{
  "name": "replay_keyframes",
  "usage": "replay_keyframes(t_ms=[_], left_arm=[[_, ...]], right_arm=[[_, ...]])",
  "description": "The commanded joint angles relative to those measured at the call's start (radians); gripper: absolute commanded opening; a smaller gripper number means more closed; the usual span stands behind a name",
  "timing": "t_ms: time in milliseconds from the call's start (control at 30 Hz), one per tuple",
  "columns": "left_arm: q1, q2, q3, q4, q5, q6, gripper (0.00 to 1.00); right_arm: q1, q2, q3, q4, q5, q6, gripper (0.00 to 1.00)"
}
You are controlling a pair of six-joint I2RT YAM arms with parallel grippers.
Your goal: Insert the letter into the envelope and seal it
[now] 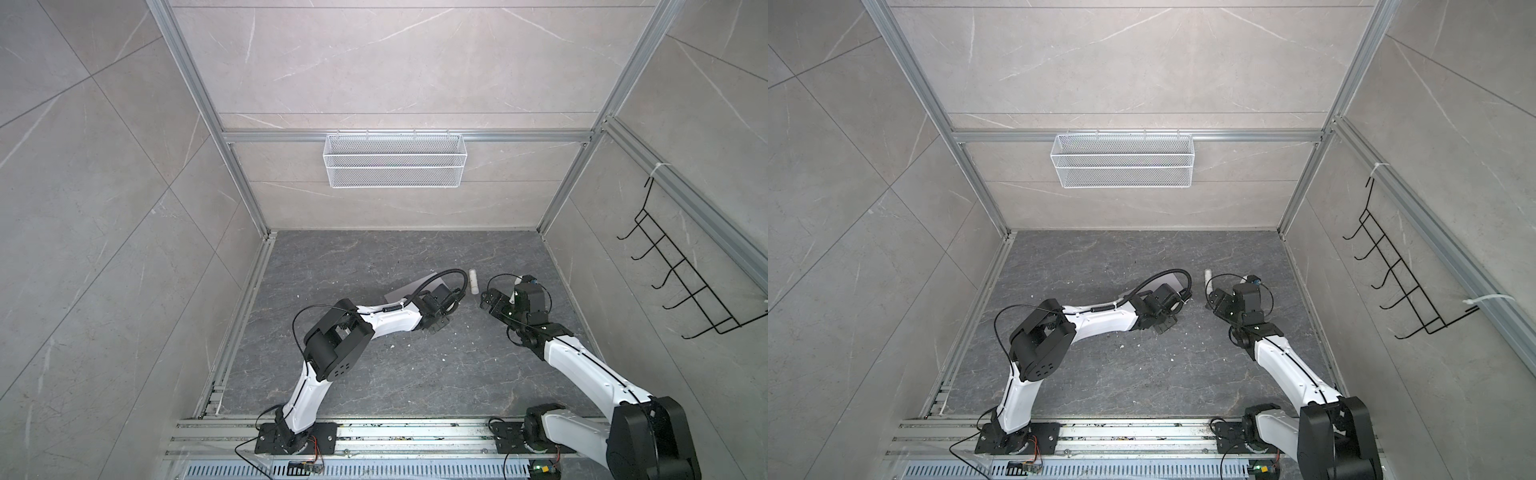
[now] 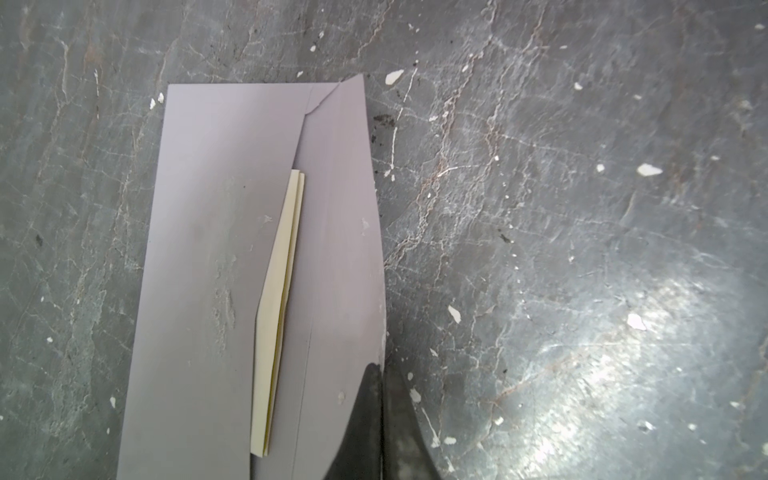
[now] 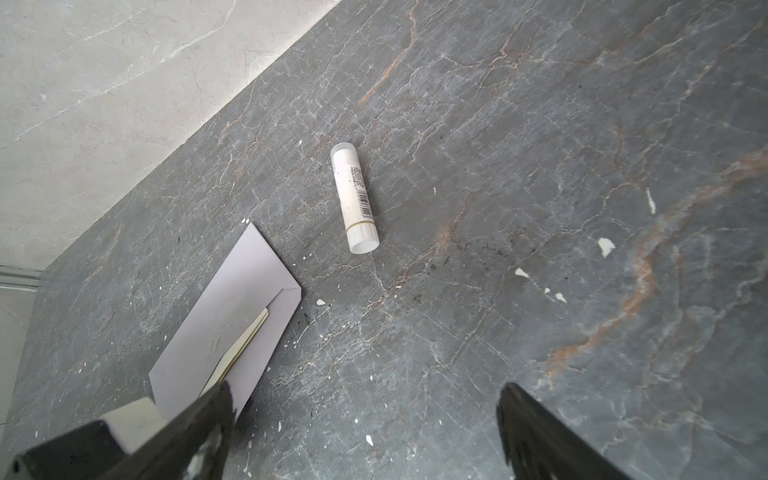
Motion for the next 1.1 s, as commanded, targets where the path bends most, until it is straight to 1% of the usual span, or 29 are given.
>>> replay_keyframes(t_ms=[0,133,233,333,367,500,633,800,1067], left_arm=[[0.003,-0.090,-0.025,0.045,0.031,0.090,0.00],[0.003,-0.166,-0.065,0.054,0.110,0.173,0.00],[0.003,-0.228,-0.118,0.053,0.139,0.247,0.00],[0.003,-0.297,-0.207,0.082,0.157,0.332,0.00],[0.002,-0.311,-0.233,0.080,0.159,0.368,0.00],[0.003,-0.335,-0.276,0.029,0.112,0.418,0.00],[0.002,-0.369,-0.329,0.033,0.076,0.421,0.00],[0.001,-0.402,-0.377,0.042,0.072,0.407,0.00],[0.001,-0.393,-0.392,0.003,0.067,0.375,0.00]], right_arm=[[-0.005,-0.025,-0.010,-0.027,-0.005,-0.011,0.99],[-0.006,-0.041,-0.013,-0.038,-0.005,-0.015,0.99],[-0.009,-0.048,-0.013,-0.047,-0.003,-0.023,1.00],[-0.009,-0.052,-0.012,-0.051,-0.003,-0.030,0.99],[-0.010,-0.048,-0.012,-0.052,-0.004,-0.030,1.00],[-0.009,-0.040,-0.009,-0.044,-0.016,-0.030,1.00],[-0.011,-0.036,-0.009,-0.044,-0.022,-0.030,1.00],[-0.011,-0.034,-0.009,-0.044,-0.025,-0.029,0.99],[-0.011,-0.033,-0.008,-0.048,-0.029,-0.029,0.99]])
